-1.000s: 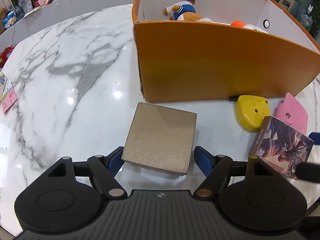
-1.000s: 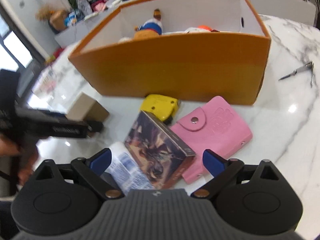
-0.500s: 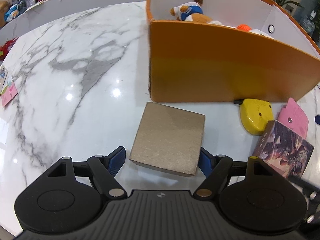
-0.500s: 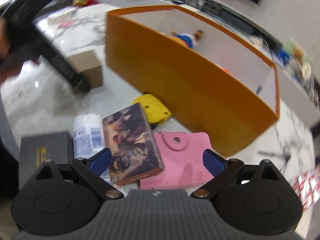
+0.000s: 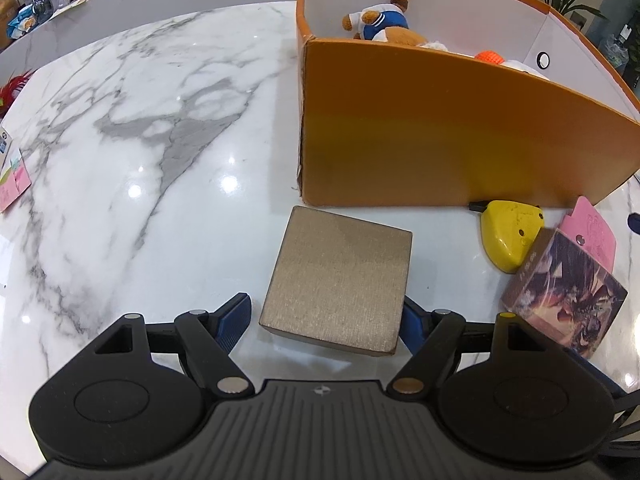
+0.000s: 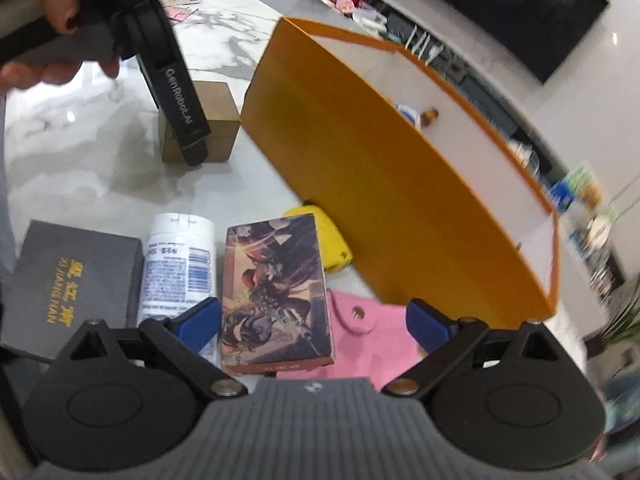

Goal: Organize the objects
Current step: 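Close right tool on illustrated card box while left tool approaches beige square box, then close left tool on beige square box while right tool holds card box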

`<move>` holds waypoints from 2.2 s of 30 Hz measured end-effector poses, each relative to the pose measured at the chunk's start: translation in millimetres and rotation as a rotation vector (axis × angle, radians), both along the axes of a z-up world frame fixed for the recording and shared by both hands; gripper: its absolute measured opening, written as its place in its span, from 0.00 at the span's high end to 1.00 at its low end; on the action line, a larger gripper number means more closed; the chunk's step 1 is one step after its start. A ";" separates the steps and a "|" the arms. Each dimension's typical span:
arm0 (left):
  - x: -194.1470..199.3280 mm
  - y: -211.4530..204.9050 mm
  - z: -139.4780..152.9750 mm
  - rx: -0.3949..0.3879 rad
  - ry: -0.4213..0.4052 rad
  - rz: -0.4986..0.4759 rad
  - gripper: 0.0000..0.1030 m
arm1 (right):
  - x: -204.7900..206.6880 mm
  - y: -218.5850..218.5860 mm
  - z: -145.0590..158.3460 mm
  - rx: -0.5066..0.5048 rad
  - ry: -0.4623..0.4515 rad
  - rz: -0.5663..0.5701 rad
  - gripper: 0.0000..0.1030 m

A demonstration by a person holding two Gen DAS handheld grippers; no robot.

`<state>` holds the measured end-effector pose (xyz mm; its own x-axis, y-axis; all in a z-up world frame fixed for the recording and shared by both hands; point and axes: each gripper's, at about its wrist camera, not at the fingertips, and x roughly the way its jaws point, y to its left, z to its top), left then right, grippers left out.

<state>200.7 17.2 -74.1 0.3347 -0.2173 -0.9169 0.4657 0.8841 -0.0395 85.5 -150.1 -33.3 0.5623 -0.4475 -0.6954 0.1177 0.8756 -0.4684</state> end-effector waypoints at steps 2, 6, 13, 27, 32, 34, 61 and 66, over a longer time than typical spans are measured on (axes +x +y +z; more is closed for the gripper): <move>0.5 -0.6 -0.6 0.001 0.000 -0.004 0.14 | 4.8 0.9 -2.0 -0.004 -0.006 -0.003 0.05; 0.0 -2.0 -1.2 0.003 -0.003 -0.014 0.14 | 12.9 2.3 -4.5 0.018 -0.035 0.025 0.11; 1.9 -0.6 -1.8 -0.003 -0.001 -0.013 0.14 | 22.8 4.2 -9.2 0.041 -0.021 0.055 0.30; 1.6 -0.2 -1.9 -0.009 -0.013 -0.015 0.25 | 33.9 6.7 -6.3 0.079 -0.026 0.053 0.39; 6.9 7.7 1.3 -0.063 0.007 0.023 0.32 | 27.7 4.8 -6.8 0.106 -0.033 0.051 0.40; 6.9 8.8 1.8 -0.071 0.012 0.023 0.32 | 27.8 5.1 -4.8 0.118 -0.037 0.047 0.40; 2.7 7.2 1.7 -0.035 -0.013 0.014 0.34 | 38.0 -0.8 -12.2 0.136 -0.060 -0.022 0.29; 2.5 7.3 1.7 -0.035 -0.012 0.015 0.34 | 35.4 -5.1 -8.5 0.215 -0.063 -0.027 0.37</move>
<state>203.1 24.5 -72.4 0.3493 -0.2437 -0.9047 0.4533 0.8890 -0.0645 120.9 -155.2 -41.8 0.5972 -0.3080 -0.7406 0.1654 0.9508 -0.2620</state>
